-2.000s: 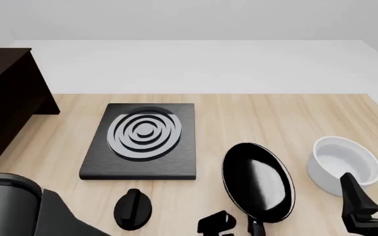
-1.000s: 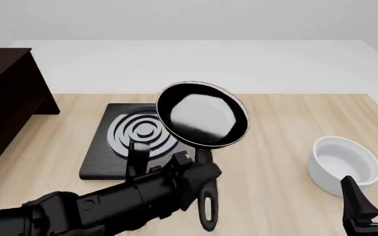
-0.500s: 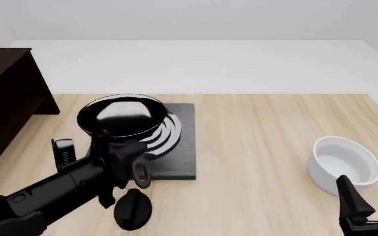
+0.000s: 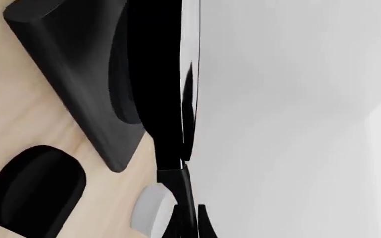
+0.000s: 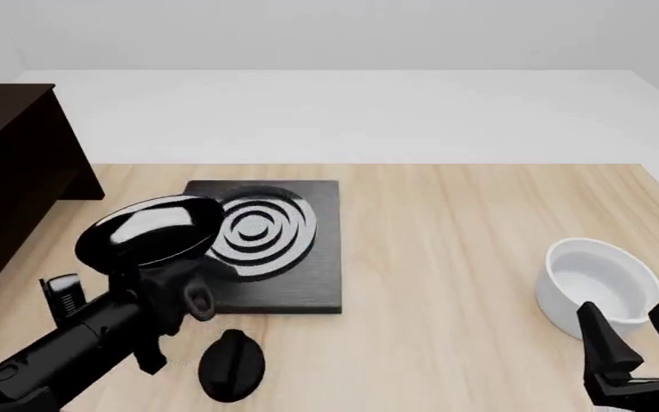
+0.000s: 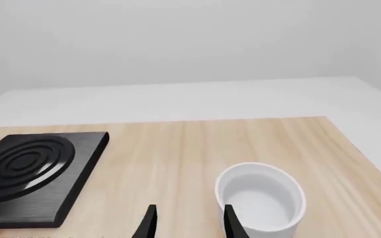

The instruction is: Put the frying pan under the cabinet shelf.

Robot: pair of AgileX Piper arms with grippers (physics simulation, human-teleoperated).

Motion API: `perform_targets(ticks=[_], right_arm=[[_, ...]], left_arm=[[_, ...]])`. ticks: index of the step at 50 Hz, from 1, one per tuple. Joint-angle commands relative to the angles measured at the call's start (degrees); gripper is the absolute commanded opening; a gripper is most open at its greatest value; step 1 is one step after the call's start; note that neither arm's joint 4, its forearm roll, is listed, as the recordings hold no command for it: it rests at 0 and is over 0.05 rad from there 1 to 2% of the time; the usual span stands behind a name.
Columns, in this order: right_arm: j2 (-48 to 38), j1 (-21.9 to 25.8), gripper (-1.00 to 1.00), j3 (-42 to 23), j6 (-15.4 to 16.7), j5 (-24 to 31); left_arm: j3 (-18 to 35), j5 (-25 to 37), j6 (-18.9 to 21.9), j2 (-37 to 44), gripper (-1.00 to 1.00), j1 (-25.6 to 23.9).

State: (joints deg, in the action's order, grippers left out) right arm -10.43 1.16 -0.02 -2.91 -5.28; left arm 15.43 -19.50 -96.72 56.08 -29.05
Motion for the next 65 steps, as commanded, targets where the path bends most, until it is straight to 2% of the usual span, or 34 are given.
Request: perform_targets(ticks=[1, 5, 9, 11, 12, 19, 26, 31, 38, 39, 41, 47, 53, 65], right_arm=[[-3.08, 0.35, 1.0, 0.0, 0.25, -2.21], [-5.35, 0.47, 1.0, 0.0, 0.43, -4.26], [-6.69, 0.43, 1.0, 0.0, 0.53, -5.38], [-7.42, 0.57, 1.0, 0.01, 0.71, -5.88], [-7.8, 0.59, 1.0, 0.0, 0.64, -6.21], [-9.68, 0.72, 1.0, 0.01, 0.91, -7.71], [-11.24, 0.8, 1.0, 0.0, 1.07, -8.99], [-11.65, 0.74, 1.0, 0.0, 1.2, -9.25], [-13.0, 0.74, 1.0, 0.0, 1.34, -10.22], [-13.31, 0.77, 1.0, 0.0, 1.37, -10.46], [-13.51, 0.71, 1.0, 0.0, 1.36, -10.61], [-15.06, 0.75, 1.0, 0.0, 1.54, -11.84], [-16.33, 0.79, 1.0, 0.0, 1.72, -12.83], [-18.1, 0.74, 1.0, 0.0, 2.15, -14.16]], left_arm=[[-1.67, -4.3, -1.21, -0.82, -1.0, 7.66], [-1.45, -4.27, -0.99, -1.19, -1.0, 9.48], [-2.67, -7.43, -2.47, 1.3, -1.0, 10.04], [-2.38, -6.89, -1.93, 1.05, -1.0, 11.96], [-3.09, -9.28, -3.1, 2.57, -1.0, 11.39], [-3.7, -11.06, -3.35, 3.83, -1.0, 15.02], [-5.61, -18.22, -5.29, 10.43, -1.0, 15.23], [-5.67, -18.38, -5.4, 10.14, -1.0, 16.69], [-6.85, -24.45, -7.46, 15.64, -1.0, 18.13], [-6.51, -23.17, -6.57, 15.22, -1.0, 19.73], [-7.06, -25.93, -7.68, 17.34, -1.0, 19.01], [-7.34, -27.22, -8.08, 18.4, -1.0, 22.04], [-8.02, -32.05, -9.99, 22.66, -1.0, 24.81], [-8.47, -37.33, -11.41, 28.41, -1.0, 29.0]])
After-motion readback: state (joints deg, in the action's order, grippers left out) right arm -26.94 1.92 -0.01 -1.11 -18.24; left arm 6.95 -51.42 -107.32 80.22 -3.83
